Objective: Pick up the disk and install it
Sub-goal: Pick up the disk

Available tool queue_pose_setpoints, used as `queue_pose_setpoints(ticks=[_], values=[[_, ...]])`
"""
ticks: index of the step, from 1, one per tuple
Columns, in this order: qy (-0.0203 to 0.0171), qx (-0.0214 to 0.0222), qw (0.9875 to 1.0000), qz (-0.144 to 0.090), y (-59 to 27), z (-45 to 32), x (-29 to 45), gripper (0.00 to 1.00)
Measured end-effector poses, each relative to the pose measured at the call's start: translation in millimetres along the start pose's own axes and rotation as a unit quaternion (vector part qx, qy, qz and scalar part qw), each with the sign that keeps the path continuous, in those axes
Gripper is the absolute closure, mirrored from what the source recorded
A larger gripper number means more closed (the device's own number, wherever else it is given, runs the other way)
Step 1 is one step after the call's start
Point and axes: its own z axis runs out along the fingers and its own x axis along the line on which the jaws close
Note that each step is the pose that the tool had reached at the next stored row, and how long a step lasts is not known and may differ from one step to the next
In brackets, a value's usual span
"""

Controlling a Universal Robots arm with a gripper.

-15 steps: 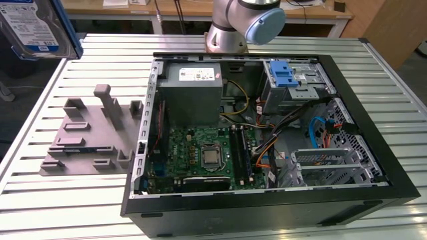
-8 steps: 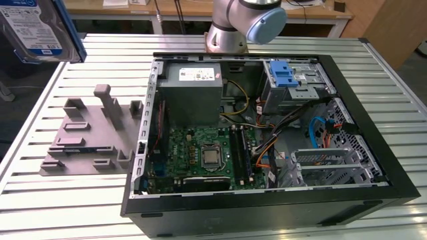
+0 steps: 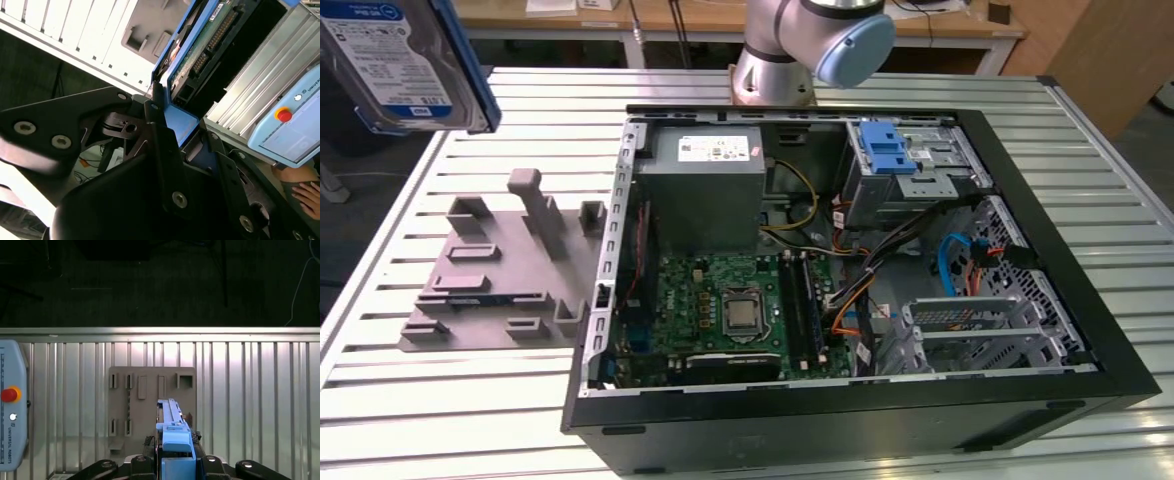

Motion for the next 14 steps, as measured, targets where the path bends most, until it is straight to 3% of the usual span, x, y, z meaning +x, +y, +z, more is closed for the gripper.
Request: queue_pose_setpoints(ticks=[7,14], values=[[0.0000,0.0001,1.0000,0.000,-7.2,0.2,11.0,0.64],[0.0000,0.0000,1.0000,0.000,-25.0,-0.1,16.6,0.64]])
